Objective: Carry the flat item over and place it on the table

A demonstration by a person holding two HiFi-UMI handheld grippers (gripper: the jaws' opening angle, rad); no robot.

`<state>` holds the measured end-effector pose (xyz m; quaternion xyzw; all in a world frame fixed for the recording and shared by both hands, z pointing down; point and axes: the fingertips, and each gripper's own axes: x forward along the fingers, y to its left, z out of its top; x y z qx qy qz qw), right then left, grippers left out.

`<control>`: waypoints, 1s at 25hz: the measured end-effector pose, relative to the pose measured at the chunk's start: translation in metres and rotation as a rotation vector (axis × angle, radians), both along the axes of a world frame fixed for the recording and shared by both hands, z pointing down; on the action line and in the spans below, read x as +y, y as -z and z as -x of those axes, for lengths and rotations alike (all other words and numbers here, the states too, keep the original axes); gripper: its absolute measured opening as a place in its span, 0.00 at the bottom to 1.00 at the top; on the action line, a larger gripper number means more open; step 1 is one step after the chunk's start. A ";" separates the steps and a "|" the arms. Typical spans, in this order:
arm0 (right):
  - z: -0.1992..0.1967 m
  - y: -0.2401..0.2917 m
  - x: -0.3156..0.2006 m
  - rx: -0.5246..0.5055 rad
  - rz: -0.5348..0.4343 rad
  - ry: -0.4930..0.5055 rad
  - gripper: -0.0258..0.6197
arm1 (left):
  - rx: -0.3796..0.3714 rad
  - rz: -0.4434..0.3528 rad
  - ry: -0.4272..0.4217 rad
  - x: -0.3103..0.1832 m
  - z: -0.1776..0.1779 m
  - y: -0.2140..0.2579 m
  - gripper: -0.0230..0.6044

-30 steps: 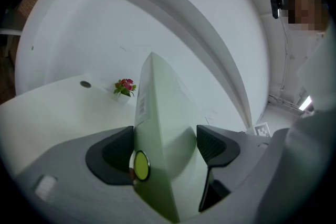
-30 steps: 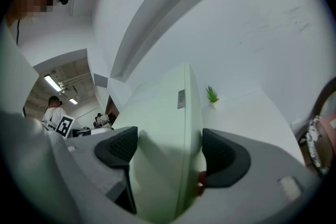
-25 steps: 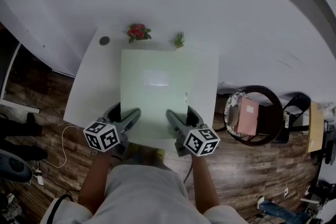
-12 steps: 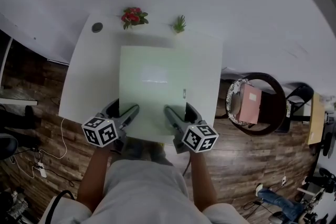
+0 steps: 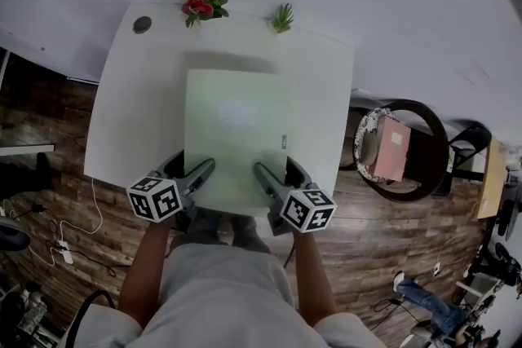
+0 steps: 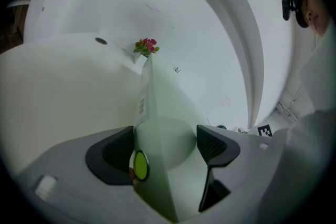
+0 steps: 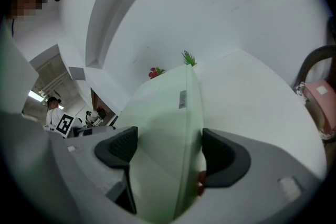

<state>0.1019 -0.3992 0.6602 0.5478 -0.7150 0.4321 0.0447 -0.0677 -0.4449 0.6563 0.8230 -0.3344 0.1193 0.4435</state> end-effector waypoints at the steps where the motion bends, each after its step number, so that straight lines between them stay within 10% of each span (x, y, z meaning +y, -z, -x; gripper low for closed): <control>1: -0.001 -0.004 0.000 0.000 0.009 -0.002 0.63 | -0.002 0.008 0.000 0.000 -0.001 -0.004 0.62; 25: 0.000 -0.044 0.003 0.018 0.098 -0.025 0.63 | -0.042 0.064 0.025 0.001 0.001 -0.049 0.62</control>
